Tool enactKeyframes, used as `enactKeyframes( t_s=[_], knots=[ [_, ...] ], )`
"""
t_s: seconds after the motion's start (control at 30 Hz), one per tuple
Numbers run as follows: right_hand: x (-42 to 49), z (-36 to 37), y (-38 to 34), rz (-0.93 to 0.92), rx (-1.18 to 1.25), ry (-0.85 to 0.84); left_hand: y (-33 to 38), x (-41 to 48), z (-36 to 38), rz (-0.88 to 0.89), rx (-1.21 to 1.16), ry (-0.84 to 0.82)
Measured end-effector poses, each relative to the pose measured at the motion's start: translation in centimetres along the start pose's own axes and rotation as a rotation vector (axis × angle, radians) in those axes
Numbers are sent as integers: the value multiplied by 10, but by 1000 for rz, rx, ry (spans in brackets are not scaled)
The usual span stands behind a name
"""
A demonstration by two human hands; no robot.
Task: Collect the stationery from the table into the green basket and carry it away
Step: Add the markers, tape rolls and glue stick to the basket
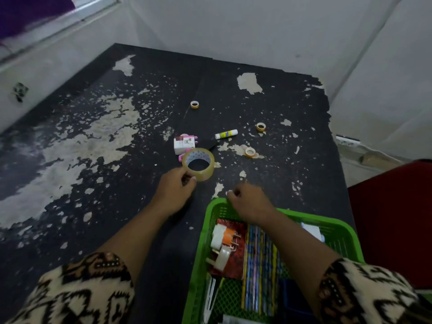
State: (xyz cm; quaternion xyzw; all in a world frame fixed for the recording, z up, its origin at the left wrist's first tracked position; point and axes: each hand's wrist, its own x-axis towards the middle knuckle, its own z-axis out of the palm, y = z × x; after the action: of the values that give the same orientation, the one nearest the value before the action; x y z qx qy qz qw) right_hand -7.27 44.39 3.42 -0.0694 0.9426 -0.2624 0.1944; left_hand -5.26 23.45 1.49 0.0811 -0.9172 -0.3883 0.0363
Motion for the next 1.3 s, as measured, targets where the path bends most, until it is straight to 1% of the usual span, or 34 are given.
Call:
enactKeyframes(
  t_s=[0.1,0.23,0.3,0.37,0.4,0.43,0.5,0.6,0.7,0.77,0.8,0.83,0.9,1.0,1.03,1.1,1.17,1.2,1.23,1.3],
  knots=[
    [18,2,-1,63,-66,-58,-15,50,-5,-142,36,109],
    [33,14,5,175,-58,-123,-25,120,-1,-399,86,167],
    [33,16,7,209,-81,-145,-22,144,6,-559,67,120],
    [32,16,6,240,-83,-135,-20,161,15,-623,96,12],
    [32,16,5,251,-82,-130,-21,167,19,-639,125,-29],
    [31,15,4,261,-88,-129,-26,173,24,-654,143,-35],
    [29,14,0,279,-107,-132,-34,179,28,-671,141,6],
    [26,14,-3,289,-107,-107,-36,179,25,-623,86,44],
    [26,14,0,280,-93,-53,-20,165,6,-590,-146,130],
    [24,16,1,262,-69,-9,-5,147,-9,-538,-306,271],
    [23,18,2,252,-49,8,2,134,-15,-505,-430,312],
    [22,18,3,236,-18,28,14,118,-21,-460,-580,318],
    [21,14,2,188,135,87,34,85,-27,-404,-826,227],
    [8,-8,-4,-7,455,257,63,35,-21,-431,-936,42],
    [-4,-22,-5,-83,526,268,77,17,-16,-431,-953,-7],
    [-28,-43,-11,-242,630,179,101,-10,-8,-425,-956,-114],
    [-56,-59,-7,-308,635,82,128,-34,2,-406,-959,-275],
    [-68,-63,0,-303,610,85,140,-45,7,-392,-951,-343],
    [-77,-66,9,-277,568,125,151,-54,13,-383,-930,-393],
    [-97,-75,35,-224,474,256,171,-71,26,-333,-800,-456]
  ],
)
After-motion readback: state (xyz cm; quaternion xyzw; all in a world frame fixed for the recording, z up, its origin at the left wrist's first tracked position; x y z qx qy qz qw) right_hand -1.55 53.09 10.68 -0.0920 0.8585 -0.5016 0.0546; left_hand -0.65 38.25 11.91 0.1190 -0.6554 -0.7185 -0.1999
